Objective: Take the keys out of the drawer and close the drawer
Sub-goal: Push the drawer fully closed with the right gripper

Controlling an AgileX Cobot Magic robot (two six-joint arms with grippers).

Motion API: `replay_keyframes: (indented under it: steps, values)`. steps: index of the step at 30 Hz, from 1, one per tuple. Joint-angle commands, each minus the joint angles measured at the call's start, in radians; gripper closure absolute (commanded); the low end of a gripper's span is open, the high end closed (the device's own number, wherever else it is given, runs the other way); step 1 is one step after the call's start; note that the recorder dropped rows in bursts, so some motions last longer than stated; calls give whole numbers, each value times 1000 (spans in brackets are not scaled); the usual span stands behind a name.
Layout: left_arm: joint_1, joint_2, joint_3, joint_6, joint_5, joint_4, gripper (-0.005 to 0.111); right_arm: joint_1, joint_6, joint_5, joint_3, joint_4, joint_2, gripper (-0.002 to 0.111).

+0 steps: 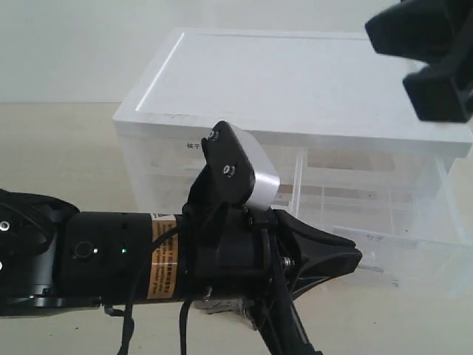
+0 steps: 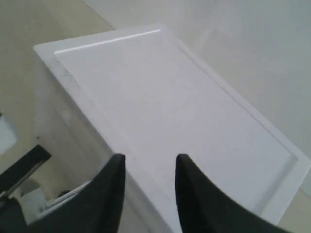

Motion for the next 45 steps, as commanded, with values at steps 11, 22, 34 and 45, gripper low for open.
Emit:
replay_keyframes:
  steps: [11,22,34,45]
  values:
    - [1,-569,186,-61,356,88,102,-8,-449,186,152,333,-6,108]
    - [1,-981,333,-108,598,88,102,-8,-603,181,253,393,112,108]
    - [1,-1049,343,-128,589,88,102,-8,-328,161,254,37,177,108]
    - [1,-1049,343,-130,589,88,102,-8,-200,84,256,-156,177,108]
